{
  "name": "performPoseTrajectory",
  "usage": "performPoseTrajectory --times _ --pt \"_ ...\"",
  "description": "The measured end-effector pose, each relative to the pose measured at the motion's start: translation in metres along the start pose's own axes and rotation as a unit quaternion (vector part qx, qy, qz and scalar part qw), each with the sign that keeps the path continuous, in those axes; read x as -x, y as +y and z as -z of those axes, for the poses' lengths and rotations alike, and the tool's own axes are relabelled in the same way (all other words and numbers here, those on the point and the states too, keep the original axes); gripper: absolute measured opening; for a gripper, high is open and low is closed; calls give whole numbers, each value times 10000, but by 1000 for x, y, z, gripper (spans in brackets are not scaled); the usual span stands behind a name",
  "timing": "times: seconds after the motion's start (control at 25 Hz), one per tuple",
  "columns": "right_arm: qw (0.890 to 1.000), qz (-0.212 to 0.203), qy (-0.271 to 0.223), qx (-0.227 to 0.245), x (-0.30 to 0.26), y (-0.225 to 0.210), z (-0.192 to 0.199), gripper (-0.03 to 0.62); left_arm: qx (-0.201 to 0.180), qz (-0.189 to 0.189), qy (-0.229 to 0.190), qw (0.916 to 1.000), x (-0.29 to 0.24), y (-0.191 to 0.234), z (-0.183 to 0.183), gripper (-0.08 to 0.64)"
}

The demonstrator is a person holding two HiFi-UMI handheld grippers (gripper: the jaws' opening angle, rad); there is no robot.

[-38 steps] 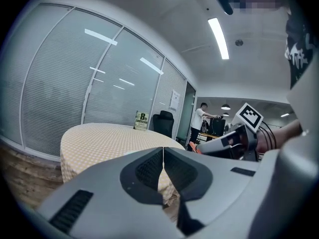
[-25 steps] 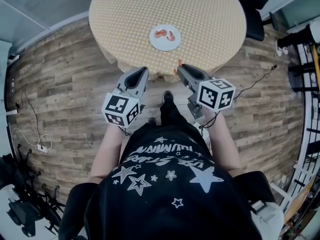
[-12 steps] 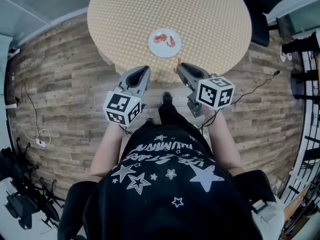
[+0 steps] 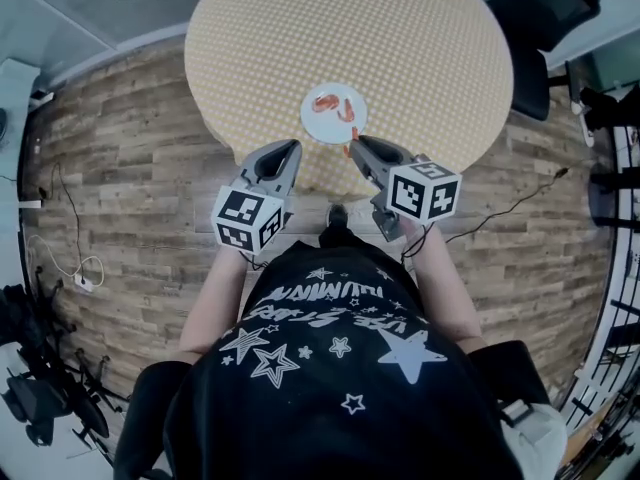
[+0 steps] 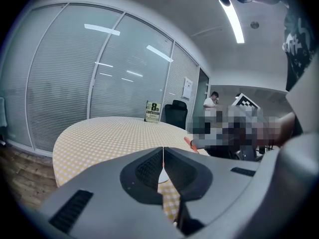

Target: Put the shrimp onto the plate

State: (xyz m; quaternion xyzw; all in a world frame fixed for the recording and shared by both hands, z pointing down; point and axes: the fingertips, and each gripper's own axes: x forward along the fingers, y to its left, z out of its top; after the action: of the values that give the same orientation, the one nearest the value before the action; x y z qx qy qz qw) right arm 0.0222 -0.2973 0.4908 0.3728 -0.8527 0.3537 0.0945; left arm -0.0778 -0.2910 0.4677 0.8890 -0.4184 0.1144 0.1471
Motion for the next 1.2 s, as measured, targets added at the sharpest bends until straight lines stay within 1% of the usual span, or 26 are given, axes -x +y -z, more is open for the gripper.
performPoseTrajectory --times 0.16,0.36,0.56,0.8,1.0,1.08,1.2 --pt "9998 -152 129 71 -11 -7 -3 74 -18 -124 -5 9999 -12 6 -3 11" --pt "9989 -296 342 139 -28 -18 -6 72 88 -376 69 9992 -28 17 3 11" --pt "9976 -429 517 190 -37 -29 -6 74 168 -584 159 9980 -33 22 7 11" --pt "9950 -505 764 410 -51 -42 -3 74 198 -847 199 9960 -37 30 6 11" --pt "9924 -536 924 617 -66 -38 1 74 148 -892 274 9955 -32 40 7 11" --pt "9914 -473 1008 682 -74 -39 5 74 100 -871 303 9957 -33 46 8 11" --pt "9910 -321 1098 690 -83 -42 9 74 79 -736 360 9966 -37 54 9 11"
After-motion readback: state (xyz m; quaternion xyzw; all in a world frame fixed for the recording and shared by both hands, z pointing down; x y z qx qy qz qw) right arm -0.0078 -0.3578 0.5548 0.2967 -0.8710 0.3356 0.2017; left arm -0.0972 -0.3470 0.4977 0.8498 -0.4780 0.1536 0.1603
